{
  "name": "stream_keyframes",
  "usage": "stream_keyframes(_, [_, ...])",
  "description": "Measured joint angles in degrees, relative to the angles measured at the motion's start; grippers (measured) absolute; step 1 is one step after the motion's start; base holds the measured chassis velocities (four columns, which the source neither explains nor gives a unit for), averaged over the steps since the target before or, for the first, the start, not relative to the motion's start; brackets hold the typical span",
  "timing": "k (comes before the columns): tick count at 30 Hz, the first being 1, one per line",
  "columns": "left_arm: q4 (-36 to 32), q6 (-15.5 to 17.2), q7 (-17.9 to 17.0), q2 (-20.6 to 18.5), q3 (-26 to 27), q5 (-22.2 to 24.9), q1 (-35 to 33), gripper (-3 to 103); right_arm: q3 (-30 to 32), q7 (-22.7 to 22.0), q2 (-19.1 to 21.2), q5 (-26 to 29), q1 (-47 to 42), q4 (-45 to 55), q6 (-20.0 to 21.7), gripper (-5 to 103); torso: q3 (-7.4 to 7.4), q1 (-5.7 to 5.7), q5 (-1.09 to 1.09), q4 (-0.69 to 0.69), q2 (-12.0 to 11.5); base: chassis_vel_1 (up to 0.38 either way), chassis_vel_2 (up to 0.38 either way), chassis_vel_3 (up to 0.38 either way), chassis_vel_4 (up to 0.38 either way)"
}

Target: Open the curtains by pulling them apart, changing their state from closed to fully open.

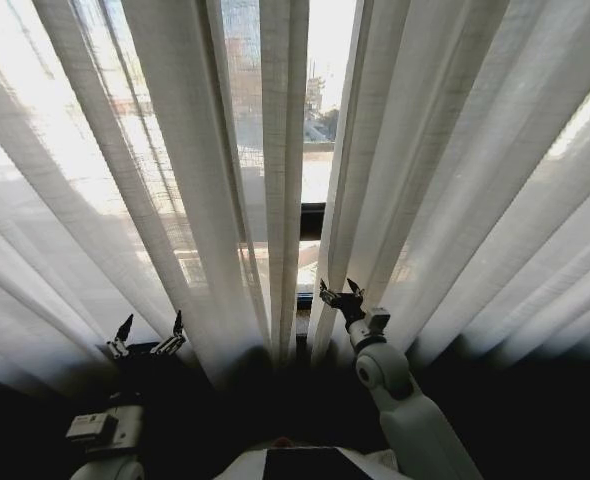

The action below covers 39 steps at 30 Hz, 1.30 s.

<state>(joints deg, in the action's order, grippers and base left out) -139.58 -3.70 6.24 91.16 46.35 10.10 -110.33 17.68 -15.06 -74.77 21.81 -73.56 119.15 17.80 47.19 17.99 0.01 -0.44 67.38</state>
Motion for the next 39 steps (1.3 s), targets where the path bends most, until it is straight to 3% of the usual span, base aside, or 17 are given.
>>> stream_keyframes(1, [-0.06, 0.02, 0.00, 0.00, 0.02, -0.06, 0.01, 100, -0.03, 0.02, -0.23, 0.06, 0.02, -0.03, -0.41, 82, 0.00, 0.00, 0.00, 0.00, 0.00, 0.000, 0.000, 0.000, 0.000])
stream_keyframes(2, [-0.09, 0.02, -0.01, 0.00, 0.03, -0.07, 0.00, 100, -0.02, 0.03, -0.27, 0.07, 0.02, -0.05, -0.50, 71, 0.00, 0.00, 0.00, 0.00, 0.00, 0.000, 0.000, 0.000, 0.000])
stream_keyframes(6, [-0.37, 0.06, -0.04, -0.01, 0.07, -0.08, -0.25, 100, 0.16, 0.09, -0.49, 0.14, 0.04, -0.15, -1.00, 54, 0.00, 0.00, 0.00, 0.00, 0.00, 0.000, 0.000, 0.000, 0.000])
stream_keyframes(9, [-0.47, 0.07, -0.06, -0.01, 0.07, -0.08, -0.39, 100, 0.21, 0.13, -0.55, 0.16, 0.04, -0.16, -1.30, 49, 0.00, 0.00, 0.00, 0.00, 0.00, 0.000, 0.000, 0.000, 0.000])
stream_keyframes(17, [-0.55, 0.12, -0.07, -0.02, 0.07, -0.23, -0.27, 100, 0.23, 0.21, -0.18, 0.27, 0.08, -0.18, -1.95, 16, 0.00, 0.00, 0.00, 0.00, 0.00, 0.000, 0.000, 0.000, 0.000])
stream_keyframes(19, [-0.57, 0.13, -0.08, -0.02, 0.07, -0.24, -0.26, 100, 0.28, 0.21, -0.09, 0.28, 0.09, -0.18, -2.02, 16, 0.00, 0.00, 0.00, 0.00, 0.00, 0.000, 0.000, 0.000, 0.000])
stream_keyframes(22, [-0.88, 0.13, -0.11, -0.02, 0.52, -0.26, -0.41, 100, 0.50, 0.21, 0.17, 0.28, 0.14, 0.00, -2.16, 2, 0.00, 0.00, 0.00, 0.00, 0.00, 0.000, 0.000, 0.000, 0.000])
stream_keyframes(39, [-1.07, -0.78, -0.19, 0.00, 0.19, -0.31, -1.70, 100, 1.31, 0.32, 0.98, 0.35, -0.56, 1.59, -2.14, 0, 0.00, -0.01, 0.00, 0.00, 0.00, 0.000, 0.000, 0.000, 0.000])
